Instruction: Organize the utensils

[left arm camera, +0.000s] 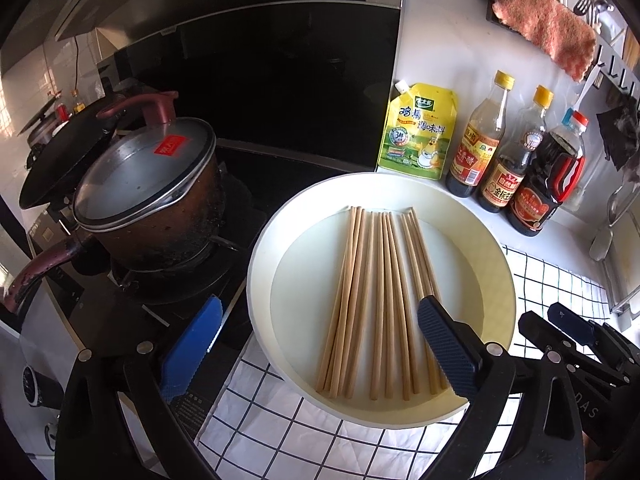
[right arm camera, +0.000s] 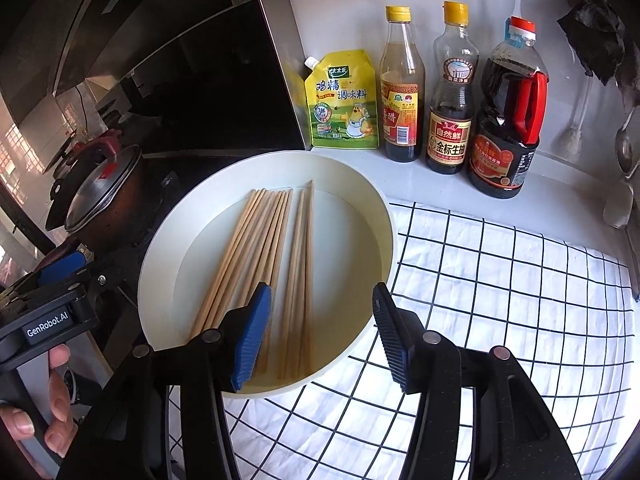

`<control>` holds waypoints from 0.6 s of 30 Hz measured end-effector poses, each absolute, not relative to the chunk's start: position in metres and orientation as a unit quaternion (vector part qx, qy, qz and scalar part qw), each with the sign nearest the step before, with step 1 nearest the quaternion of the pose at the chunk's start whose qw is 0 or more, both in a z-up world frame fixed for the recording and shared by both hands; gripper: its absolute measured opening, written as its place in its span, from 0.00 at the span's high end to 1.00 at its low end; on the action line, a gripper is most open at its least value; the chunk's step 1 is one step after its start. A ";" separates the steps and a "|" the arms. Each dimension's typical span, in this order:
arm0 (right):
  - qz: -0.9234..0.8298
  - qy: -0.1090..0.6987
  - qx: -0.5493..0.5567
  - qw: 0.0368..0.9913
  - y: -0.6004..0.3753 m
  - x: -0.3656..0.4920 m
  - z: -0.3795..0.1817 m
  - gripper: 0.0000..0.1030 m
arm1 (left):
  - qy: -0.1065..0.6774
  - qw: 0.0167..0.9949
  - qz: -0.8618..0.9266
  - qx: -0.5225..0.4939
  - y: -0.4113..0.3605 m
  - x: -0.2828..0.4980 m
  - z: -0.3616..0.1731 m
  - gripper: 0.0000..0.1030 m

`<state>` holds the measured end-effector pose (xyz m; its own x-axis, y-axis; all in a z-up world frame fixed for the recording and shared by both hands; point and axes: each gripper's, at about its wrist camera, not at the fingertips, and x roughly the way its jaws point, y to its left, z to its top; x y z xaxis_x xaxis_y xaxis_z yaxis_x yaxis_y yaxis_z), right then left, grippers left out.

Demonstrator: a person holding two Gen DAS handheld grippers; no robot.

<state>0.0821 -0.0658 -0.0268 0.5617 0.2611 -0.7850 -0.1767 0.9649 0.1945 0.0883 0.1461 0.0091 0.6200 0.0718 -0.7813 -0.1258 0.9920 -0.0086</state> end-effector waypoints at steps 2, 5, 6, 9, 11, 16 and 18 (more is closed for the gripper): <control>0.123 0.451 0.047 0.883 -0.066 0.080 -0.026 0.51 | 0.430 0.901 0.058 -0.030 0.146 0.087 0.011 0.06; 0.123 0.452 0.048 0.882 -0.068 0.079 -0.026 0.51 | 0.428 0.902 0.057 -0.031 0.146 0.085 0.012 0.06; 0.124 0.452 0.048 0.882 -0.068 0.079 -0.026 0.51 | 0.427 0.902 0.056 -0.031 0.146 0.084 0.013 0.06; 0.124 0.451 0.047 0.883 -0.068 0.076 -0.025 0.51 | 0.421 0.905 0.057 -0.030 0.145 0.080 0.016 0.06; 0.124 0.449 0.045 0.884 -0.068 0.074 -0.024 0.50 | 0.418 0.906 0.058 -0.028 0.144 0.078 0.017 0.06; 0.124 0.446 0.046 0.885 -0.069 0.071 -0.023 0.51 | 0.416 0.907 0.059 -0.024 0.142 0.077 0.019 0.06; 0.124 0.446 0.046 0.885 -0.069 0.071 -0.023 0.51 | 0.417 0.907 0.058 -0.024 0.141 0.076 0.019 0.06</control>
